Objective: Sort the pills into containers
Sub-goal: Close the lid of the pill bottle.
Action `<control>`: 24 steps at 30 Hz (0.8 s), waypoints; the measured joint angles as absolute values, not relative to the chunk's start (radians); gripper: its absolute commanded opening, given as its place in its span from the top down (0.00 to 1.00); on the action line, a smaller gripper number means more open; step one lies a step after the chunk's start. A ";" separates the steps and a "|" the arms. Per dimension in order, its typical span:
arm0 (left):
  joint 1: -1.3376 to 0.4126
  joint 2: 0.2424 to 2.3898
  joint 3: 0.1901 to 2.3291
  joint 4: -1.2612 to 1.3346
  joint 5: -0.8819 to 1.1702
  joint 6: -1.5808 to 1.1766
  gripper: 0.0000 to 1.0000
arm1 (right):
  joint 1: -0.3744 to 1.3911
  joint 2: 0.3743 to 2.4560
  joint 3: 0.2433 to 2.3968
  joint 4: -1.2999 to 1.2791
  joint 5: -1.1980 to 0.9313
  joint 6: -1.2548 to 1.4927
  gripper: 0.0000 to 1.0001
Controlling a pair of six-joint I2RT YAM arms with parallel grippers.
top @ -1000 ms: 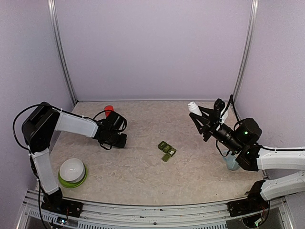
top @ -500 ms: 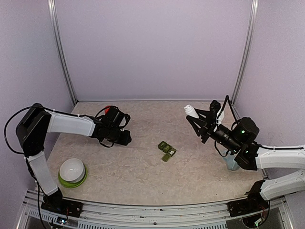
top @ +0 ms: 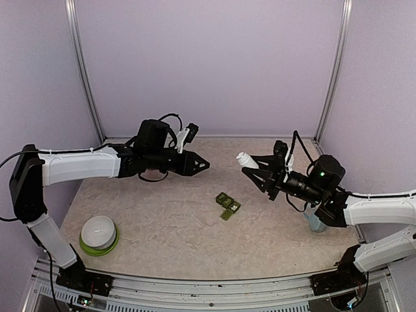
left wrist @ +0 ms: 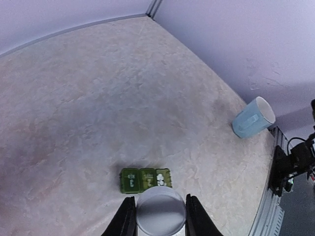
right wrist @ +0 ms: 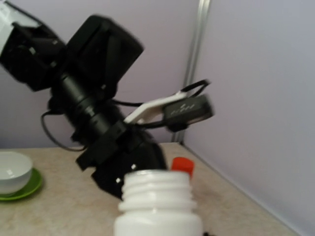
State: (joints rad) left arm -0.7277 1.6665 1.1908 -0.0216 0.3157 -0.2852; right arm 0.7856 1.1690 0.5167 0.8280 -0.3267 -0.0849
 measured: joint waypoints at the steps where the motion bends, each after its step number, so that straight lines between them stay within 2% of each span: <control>1: -0.731 1.665 1.191 -0.010 0.345 -0.289 0.72 | 0.788 1.172 0.519 0.821 -0.337 -0.085 0.89; 12: -0.763 1.665 1.190 0.178 0.593 -0.404 0.70 | 0.805 1.199 0.532 0.798 -0.384 -0.085 0.89; 24: -0.783 1.665 1.190 0.295 0.680 -0.500 0.69 | 0.805 1.218 0.551 0.789 -0.382 -0.086 0.89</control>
